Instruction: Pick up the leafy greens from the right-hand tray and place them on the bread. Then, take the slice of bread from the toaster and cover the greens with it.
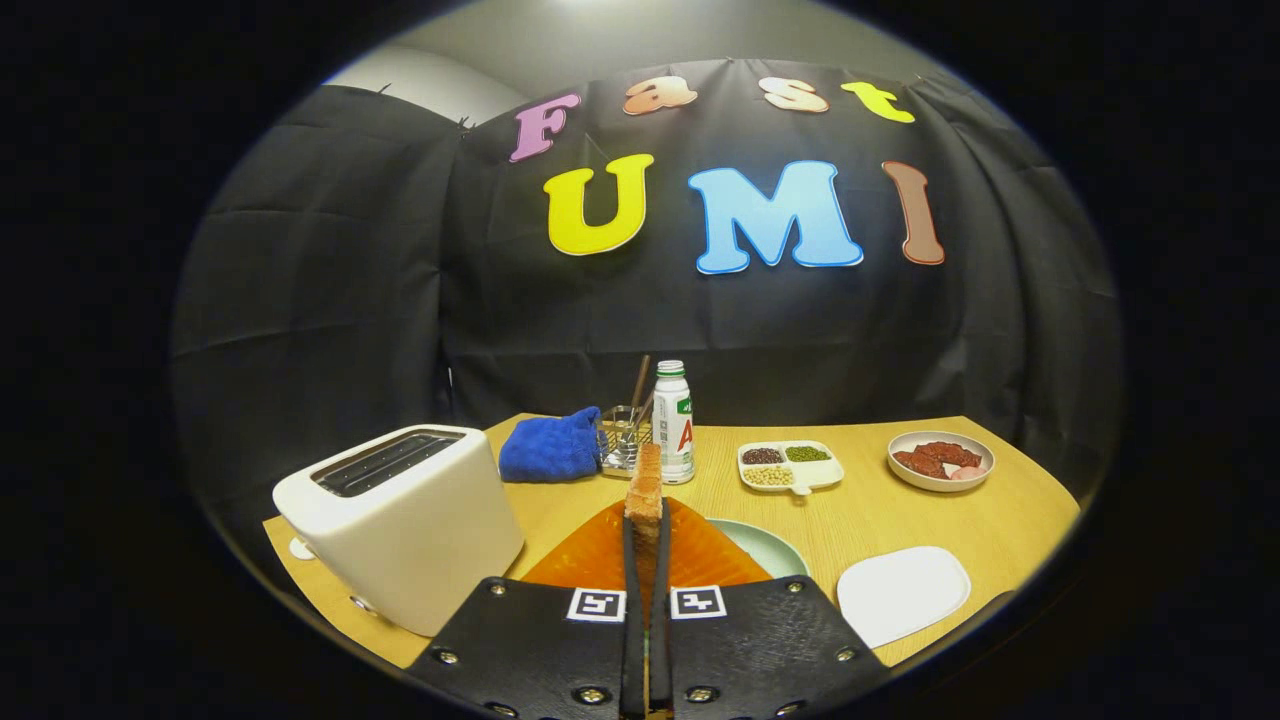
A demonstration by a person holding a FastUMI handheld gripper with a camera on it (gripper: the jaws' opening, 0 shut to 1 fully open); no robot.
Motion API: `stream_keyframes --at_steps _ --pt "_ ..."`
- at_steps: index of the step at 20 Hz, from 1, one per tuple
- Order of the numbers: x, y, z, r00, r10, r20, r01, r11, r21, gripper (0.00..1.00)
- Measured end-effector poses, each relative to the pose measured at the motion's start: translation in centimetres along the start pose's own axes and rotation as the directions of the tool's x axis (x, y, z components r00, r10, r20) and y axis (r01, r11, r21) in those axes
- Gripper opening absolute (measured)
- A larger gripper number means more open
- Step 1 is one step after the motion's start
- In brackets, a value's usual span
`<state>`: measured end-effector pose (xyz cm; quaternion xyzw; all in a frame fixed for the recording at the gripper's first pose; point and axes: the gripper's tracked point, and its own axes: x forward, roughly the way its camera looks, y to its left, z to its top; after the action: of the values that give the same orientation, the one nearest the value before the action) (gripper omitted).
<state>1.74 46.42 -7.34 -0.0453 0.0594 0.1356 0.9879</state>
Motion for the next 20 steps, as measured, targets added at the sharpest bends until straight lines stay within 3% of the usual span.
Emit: stream_keyframes --at_steps 11,20 --pt "1.5 0.4 -2.0 0.997 0.076 -0.024 -0.073 0.990 0.124 0.02" --pt "2.3 -2.2 -3.6 0.997 -0.007 -0.077 0.010 0.999 0.048 0.06"
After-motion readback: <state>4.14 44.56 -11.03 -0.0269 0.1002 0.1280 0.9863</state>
